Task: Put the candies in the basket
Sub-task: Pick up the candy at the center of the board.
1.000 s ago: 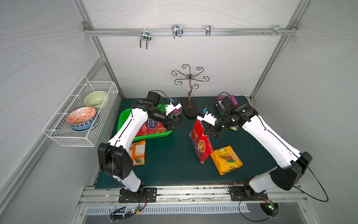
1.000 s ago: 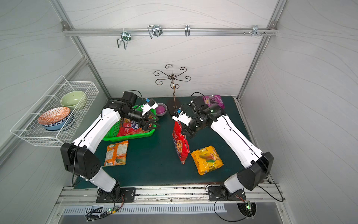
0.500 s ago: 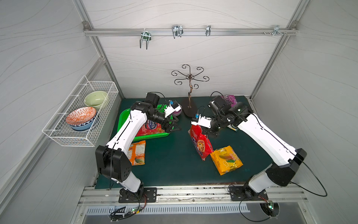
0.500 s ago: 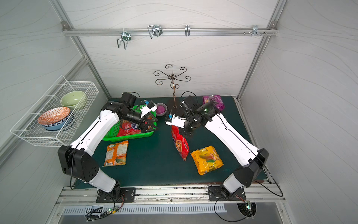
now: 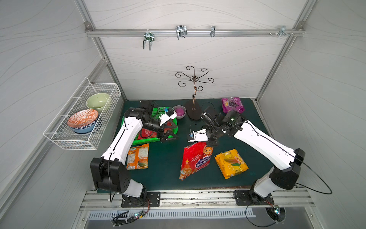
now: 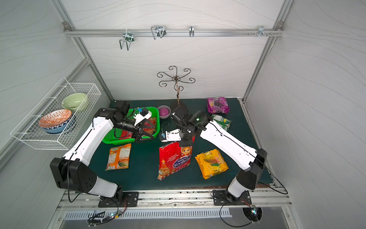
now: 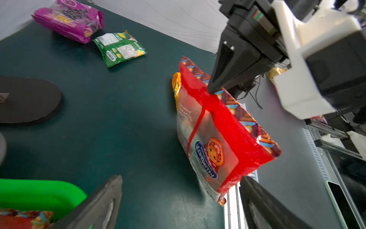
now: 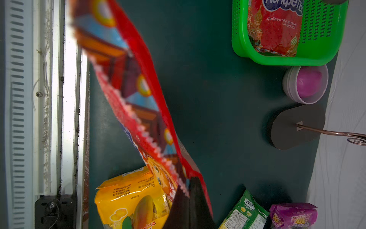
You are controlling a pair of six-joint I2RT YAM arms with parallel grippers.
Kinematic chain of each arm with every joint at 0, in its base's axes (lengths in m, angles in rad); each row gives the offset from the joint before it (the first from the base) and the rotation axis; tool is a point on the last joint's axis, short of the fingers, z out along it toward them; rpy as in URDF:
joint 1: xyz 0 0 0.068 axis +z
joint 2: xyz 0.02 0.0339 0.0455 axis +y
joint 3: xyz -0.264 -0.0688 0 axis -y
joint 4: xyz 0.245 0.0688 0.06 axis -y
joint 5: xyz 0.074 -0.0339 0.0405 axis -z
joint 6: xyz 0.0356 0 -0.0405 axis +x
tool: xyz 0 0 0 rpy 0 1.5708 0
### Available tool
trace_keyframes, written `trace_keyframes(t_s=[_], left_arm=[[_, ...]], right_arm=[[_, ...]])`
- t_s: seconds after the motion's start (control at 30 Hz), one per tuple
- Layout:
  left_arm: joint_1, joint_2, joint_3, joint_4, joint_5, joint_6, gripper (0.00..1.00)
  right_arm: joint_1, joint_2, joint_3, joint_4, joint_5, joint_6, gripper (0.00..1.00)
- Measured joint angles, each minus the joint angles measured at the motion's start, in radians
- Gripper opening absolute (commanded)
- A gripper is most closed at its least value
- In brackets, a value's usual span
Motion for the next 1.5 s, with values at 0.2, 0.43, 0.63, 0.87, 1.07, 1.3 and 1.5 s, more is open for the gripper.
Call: trace_keyframes(t_s=[0.2,0.43,0.63,0.87,1.07,1.3,1.5], left_arm=[[-0.089,0.006,-0.005,0.007,0.042,-0.009,0.99],[-0.097,0.006,0.006,0.013,0.065,-0.052,0.99],[-0.126,0.005,-0.015,0.082,0.060,-0.132,1.00],[-0.146,0.005,-0.018,0.105,0.011,-0.163,0.99],[-0.145,-0.018,-0.080,0.191,-0.042,-0.238,0.99],[-0.161,-0.016,-0.099,0.367,-0.105,-0.361,0.99],[-0.198,-0.016,-0.099,0.414,-0.121,-0.392,0.99]], right_arm=[[-0.018,0.003,-0.002,0.013,-0.006,0.002,0.00],[-0.032,0.000,-0.073,0.092,0.032,0.001,0.00],[-0.055,-0.014,-0.121,0.175,0.026,0.016,0.00],[-0.073,-0.005,-0.118,0.219,0.021,0.058,0.00],[-0.098,0.059,-0.042,0.220,-0.010,0.137,0.00],[-0.116,0.106,-0.016,0.209,-0.061,0.231,0.00],[-0.135,0.106,-0.017,0.200,-0.079,0.259,0.00]])
